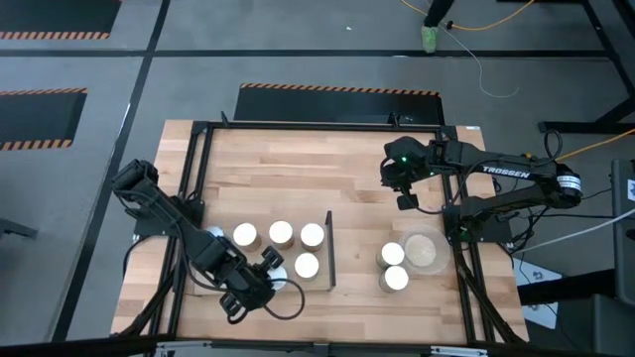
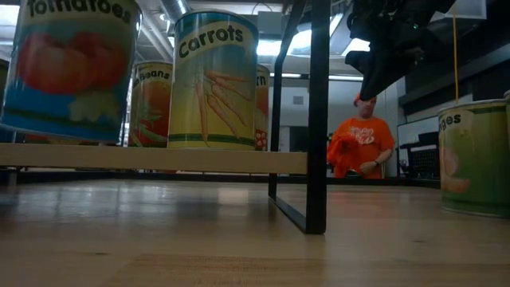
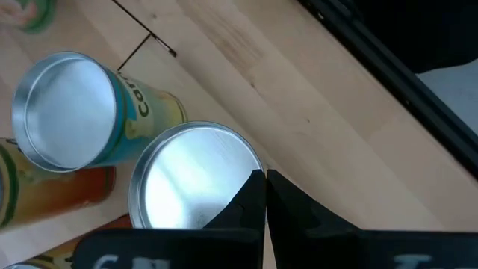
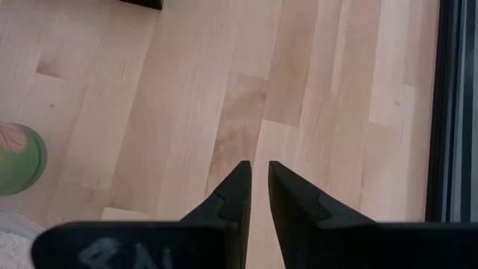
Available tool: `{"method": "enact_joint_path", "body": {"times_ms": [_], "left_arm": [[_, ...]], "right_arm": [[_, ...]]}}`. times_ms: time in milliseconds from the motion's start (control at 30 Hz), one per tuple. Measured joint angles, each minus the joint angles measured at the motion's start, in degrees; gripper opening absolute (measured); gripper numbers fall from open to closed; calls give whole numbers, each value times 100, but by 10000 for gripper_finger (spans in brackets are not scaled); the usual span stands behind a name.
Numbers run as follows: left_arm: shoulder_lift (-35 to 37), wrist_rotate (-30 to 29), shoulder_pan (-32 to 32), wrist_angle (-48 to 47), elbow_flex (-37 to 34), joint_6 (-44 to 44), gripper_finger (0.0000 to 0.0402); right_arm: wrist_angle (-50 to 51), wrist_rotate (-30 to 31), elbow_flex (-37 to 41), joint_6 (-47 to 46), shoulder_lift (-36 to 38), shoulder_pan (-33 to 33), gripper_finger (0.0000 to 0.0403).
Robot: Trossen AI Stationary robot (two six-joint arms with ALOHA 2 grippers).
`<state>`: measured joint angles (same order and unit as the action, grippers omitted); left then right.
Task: Pick and place cans onto a shelf
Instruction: Put the tomato can on the shelf
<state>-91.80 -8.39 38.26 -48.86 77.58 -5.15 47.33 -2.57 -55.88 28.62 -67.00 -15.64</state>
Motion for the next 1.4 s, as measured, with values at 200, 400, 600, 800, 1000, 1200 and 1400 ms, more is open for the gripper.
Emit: {"method": "enact_joint_path", "body": {"times_ms": [200,400,600,800,1000,1200,1400], "left_arm": [[1,40,0,31,0,-4,0],[-1,40,-22,111,0,-7,0],[-1,40,-87,101,0,4,0],[0,40,-85,94,0,1,0],[1,38,-85,83,0,4,0],[1,40,-85,62,0,12,7],[1,40,-85,50,0,4,24]], "right_arm": [[2,0,0,0,1,0,53],[2,0,0,4,2,0,53],[2,0,0,7,2,0,53],[2,0,0,7,1,1,53],[2,0,0,8,1,1,53],[2,0,0,9,2,2,53],[2,0,0,9,0,0,53]]}}
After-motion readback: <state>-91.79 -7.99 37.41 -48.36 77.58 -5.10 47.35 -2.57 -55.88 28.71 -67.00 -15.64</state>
